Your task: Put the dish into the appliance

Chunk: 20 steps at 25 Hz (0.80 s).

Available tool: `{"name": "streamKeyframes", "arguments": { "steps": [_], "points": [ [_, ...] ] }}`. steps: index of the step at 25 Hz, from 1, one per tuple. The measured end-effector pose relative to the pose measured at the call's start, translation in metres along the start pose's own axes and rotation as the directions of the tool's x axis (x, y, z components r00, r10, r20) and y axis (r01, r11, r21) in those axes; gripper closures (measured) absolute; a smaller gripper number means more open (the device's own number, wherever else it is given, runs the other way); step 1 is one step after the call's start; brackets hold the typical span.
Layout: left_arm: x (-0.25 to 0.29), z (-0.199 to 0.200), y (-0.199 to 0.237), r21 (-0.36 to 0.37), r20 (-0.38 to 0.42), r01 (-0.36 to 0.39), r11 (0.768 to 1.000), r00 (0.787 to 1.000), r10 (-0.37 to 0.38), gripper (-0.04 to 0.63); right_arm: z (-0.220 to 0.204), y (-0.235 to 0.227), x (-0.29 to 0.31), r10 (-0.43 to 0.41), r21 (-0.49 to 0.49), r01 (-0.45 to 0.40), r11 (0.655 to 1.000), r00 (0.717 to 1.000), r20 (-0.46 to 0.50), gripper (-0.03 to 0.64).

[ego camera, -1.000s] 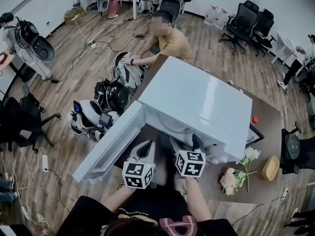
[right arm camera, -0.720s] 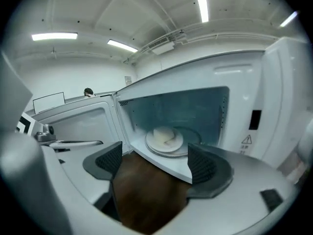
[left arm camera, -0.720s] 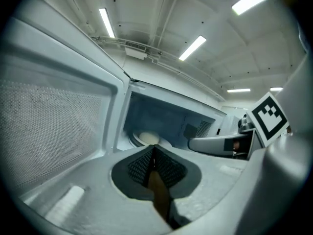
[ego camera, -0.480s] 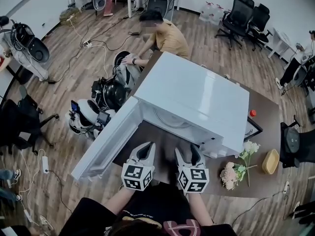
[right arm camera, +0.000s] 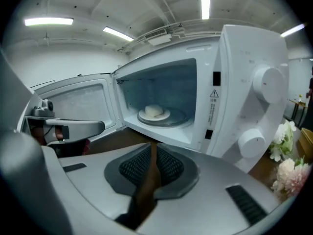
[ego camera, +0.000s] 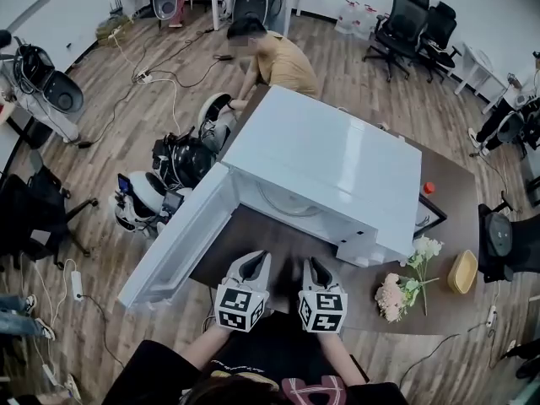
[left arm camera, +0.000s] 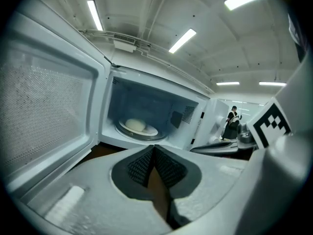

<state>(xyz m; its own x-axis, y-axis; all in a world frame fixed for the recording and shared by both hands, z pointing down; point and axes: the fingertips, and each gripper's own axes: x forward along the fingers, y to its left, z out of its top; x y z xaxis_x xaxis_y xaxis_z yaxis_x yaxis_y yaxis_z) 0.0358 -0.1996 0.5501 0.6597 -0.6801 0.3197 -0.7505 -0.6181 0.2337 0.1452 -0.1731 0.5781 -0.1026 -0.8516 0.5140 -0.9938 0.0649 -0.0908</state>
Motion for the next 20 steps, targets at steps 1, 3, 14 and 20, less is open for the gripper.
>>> {"name": "streamKeyframes", "arguments": {
  "steps": [1, 3, 14, 20],
  "points": [
    [0.001, -0.002, -0.003, 0.004, -0.007, 0.01, 1.0, 1.0, -0.01, 0.584, -0.004, -0.002, 0.0, -0.007, 0.026, 0.007, 1.0, 1.0, -0.009, 0.587],
    [0.001, -0.006, -0.006, 0.017, -0.021, 0.02, 1.0, 1.0, -0.02, 0.584, -0.008, -0.005, -0.001, -0.024, 0.049, 0.024, 0.998, 1.0, -0.013, 0.607],
    [0.011, -0.009, -0.02, 0.016, -0.039, 0.101, 0.995, 0.994, -0.101, 0.584, 0.004, -0.001, 0.0, -0.033, -0.021, 0.034, 0.999, 0.999, 0.041, 0.609],
    [0.01, -0.007, -0.014, 0.032, -0.033, 0.068, 0.997, 0.997, -0.067, 0.584, 0.01, 0.004, 0.001, -0.025, -0.045, 0.028, 0.999, 0.998, 0.058, 0.611]
  ]
}}
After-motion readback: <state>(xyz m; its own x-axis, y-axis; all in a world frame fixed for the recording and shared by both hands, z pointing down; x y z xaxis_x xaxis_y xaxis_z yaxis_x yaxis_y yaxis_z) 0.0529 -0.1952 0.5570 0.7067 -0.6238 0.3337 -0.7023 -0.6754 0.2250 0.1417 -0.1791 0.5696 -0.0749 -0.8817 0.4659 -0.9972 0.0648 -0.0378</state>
